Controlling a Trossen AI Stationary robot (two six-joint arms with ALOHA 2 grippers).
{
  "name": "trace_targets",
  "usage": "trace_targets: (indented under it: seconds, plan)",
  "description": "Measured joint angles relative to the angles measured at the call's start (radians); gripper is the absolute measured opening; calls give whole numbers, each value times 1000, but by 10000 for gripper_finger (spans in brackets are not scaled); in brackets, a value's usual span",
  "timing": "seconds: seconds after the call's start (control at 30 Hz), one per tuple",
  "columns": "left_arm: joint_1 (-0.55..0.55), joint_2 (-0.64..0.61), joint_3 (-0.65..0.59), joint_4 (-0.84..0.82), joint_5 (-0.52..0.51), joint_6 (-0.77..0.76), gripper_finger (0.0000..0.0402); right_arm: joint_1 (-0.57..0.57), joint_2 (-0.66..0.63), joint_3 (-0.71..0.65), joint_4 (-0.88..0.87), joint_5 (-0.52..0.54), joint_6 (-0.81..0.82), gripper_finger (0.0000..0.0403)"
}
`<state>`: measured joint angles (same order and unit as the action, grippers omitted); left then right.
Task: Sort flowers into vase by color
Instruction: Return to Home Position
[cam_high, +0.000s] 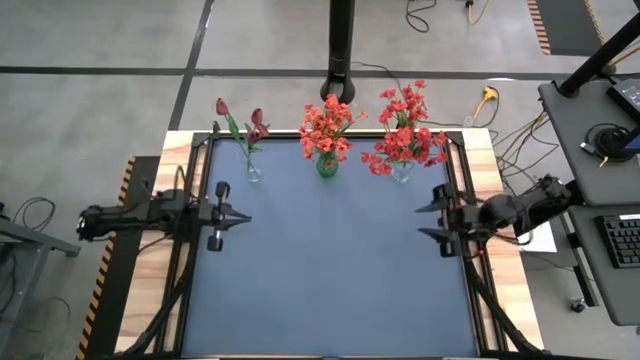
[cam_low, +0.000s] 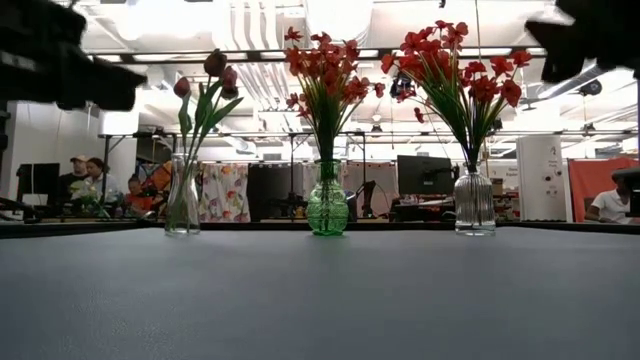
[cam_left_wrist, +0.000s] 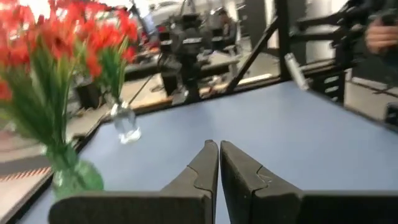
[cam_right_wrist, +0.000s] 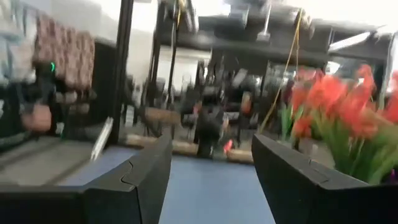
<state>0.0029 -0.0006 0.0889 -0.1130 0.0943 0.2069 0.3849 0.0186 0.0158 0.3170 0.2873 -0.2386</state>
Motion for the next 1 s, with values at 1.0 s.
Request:
trace_targets:
  seconds: [1.0]
  plan:
    - [49,110,-53,83,-52,17,0,-10,4,-5,-133,50,109,215]
